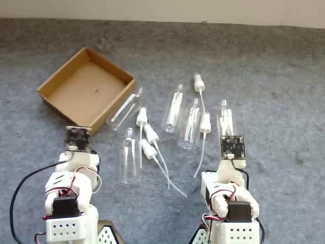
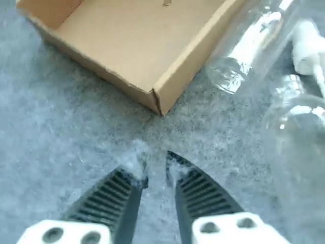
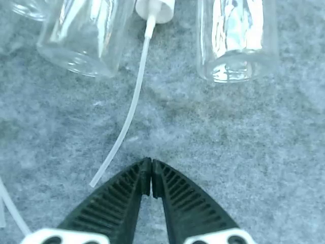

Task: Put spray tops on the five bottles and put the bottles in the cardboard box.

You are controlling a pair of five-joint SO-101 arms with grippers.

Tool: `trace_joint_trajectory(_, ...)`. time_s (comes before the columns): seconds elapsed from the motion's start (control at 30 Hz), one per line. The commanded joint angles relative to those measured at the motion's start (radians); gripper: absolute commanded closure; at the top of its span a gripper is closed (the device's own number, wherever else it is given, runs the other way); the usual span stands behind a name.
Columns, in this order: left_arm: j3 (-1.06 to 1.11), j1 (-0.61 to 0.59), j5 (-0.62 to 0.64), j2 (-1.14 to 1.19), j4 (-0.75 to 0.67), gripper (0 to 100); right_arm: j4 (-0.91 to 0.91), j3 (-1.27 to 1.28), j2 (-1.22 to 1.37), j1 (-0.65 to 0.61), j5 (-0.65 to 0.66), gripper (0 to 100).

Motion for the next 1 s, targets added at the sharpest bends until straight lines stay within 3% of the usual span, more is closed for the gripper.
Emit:
trace_joint_trajectory(0.0,-0.120,-0.015,-0.327,-0.010,-0.018,100,0.002,0.163,-0.007,-0.005,0.008,99.3)
trace_joint_trajectory(0.27,-0.437,-0.010,-0.367,0.067,0.140,100,0.002,0.163,-0.007,-0.005,0.008,99.3)
trace_joint_trajectory(0.37,-0.518,-0.010,-0.445,0.245,0.155,100,0.002,0.163,-0.007,-0.005,0.008,99.3)
trace_joint_trajectory(0.6,-0.799,0.001,-0.451,0.756,0.262,100,0.002,0.163,-0.007,-0.005,0.008,99.3)
trace_joint_trajectory(0.77,-0.978,0.108,-0.448,1.009,0.385,100,0.002,0.163,-0.007,-0.005,0.008,99.3)
trace_joint_trajectory(0.97,-1.153,0.239,-0.400,1.188,0.408,97,0.002,0.163,-0.007,-0.005,0.008,99.3)
